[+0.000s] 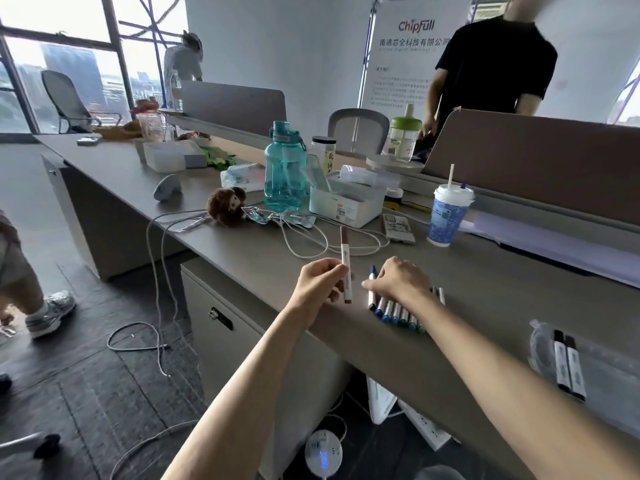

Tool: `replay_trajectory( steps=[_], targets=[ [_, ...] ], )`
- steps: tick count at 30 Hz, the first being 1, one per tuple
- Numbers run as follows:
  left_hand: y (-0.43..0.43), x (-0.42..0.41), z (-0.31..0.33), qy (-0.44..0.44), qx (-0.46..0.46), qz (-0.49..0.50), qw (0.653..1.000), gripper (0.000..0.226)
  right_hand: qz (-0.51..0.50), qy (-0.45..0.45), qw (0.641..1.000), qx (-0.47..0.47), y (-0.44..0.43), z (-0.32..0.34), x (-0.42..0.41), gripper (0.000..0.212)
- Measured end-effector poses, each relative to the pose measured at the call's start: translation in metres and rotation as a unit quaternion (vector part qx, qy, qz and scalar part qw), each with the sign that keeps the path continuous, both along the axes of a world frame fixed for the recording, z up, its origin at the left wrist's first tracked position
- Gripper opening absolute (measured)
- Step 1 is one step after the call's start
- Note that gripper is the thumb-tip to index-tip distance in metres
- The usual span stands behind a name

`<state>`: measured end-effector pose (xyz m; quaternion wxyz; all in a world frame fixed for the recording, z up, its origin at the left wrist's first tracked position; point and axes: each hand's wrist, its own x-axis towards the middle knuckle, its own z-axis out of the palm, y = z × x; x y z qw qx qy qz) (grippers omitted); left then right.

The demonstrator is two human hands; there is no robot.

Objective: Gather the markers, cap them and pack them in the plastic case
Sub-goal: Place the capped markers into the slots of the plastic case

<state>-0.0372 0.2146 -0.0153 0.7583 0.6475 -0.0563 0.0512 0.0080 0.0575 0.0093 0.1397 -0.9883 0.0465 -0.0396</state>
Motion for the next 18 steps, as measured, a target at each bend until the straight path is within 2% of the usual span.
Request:
replay_trajectory(
  steps=[4, 7, 11, 15, 18],
  targets=[
    [0.000, -0.002, 0.002, 0.002, -0.007, 0.002, 1.000, 0.012, -0.004, -0.019, 1.000, -0.013, 0.004, -0.002, 0.001, 0.040],
    [0.001, -0.002, 0.003, 0.007, -0.008, 0.009, 1.000, 0.011, -0.001, -0.034, 0.999, 0.020, 0.004, -0.001, -0.001, 0.035],
    [0.001, 0.000, 0.003, 0.012, -0.007, 0.013, 1.000, 0.011, 0.028, -0.060, 0.978, 0.199, 0.002, 0.001, -0.005, 0.027],
    [0.002, 0.002, 0.002, 0.015, -0.008, 0.013, 1.000, 0.011, 0.087, -0.079, 0.922, 0.369, -0.009, 0.005, -0.017, 0.019],
    [0.004, 0.002, 0.001, 0.015, 0.004, 0.006, 1.000, 0.011, 0.108, -0.091, 0.881, 0.452, -0.022, 0.010, -0.030, 0.018]
  ],
)
